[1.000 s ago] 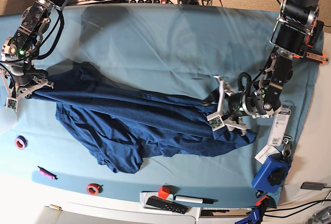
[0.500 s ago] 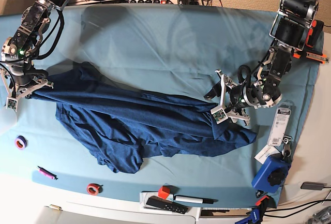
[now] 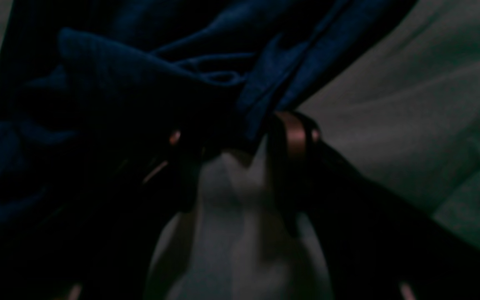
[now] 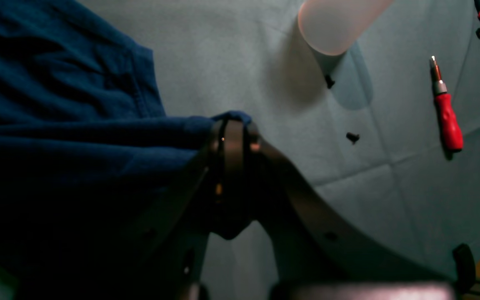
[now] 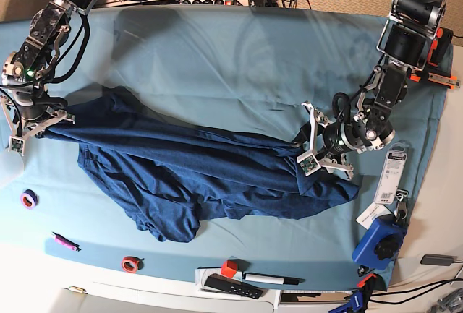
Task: Layout the t-shirt on the table in an organized manner, then fold the t-shirt properly
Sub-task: 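Grasp the shirt fabric with the left gripper near its middle, then lift the shirt with both grippers and swing it toward the table edge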
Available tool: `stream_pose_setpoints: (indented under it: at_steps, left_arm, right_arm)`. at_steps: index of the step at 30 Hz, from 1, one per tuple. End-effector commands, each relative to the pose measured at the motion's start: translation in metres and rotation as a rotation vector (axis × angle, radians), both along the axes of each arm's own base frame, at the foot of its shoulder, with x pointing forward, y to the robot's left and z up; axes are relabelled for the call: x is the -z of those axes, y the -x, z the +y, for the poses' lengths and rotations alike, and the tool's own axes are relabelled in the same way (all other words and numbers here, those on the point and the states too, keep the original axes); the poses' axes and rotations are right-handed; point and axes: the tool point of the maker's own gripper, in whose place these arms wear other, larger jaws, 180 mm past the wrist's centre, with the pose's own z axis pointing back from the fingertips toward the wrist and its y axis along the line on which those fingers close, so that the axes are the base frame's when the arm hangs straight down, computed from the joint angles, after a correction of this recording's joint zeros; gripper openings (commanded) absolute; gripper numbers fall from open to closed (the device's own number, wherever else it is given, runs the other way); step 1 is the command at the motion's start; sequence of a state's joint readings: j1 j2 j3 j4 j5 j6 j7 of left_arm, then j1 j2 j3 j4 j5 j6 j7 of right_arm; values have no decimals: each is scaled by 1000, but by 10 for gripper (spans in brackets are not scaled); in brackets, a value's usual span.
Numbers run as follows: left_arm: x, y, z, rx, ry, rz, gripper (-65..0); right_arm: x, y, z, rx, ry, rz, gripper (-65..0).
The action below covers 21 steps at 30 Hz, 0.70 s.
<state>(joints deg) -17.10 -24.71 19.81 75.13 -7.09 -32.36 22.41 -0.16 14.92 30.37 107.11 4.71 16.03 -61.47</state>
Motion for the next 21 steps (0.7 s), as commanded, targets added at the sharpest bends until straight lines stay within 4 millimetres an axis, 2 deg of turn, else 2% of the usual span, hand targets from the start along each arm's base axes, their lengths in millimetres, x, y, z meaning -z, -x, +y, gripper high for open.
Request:
stream_pose_setpoints:
  at_steps: [1,9,11,14,21]
  left_arm:
    - [-16,-12,-3,-3,22,-45,-397]
    - [-19,-12,-23,5,69,-47,-410]
    - [-20,-14,-22,-9,70,-53,-472]
    - [-21,-20,-16,-53,64,-71,-640]
    - [-27,-33,-4,-133,52,-110,-650]
  right_arm:
    - [-18,-6,-5,1,32,-51,-650]
    - [-18,-6,-5,1,32,-51,-650]
    - [-18,-6,-5,1,32,-50,-650]
    - [-18,-6,-5,1,32,-51,-650]
    - [-20,-8,-5,-5,35,-67,-650]
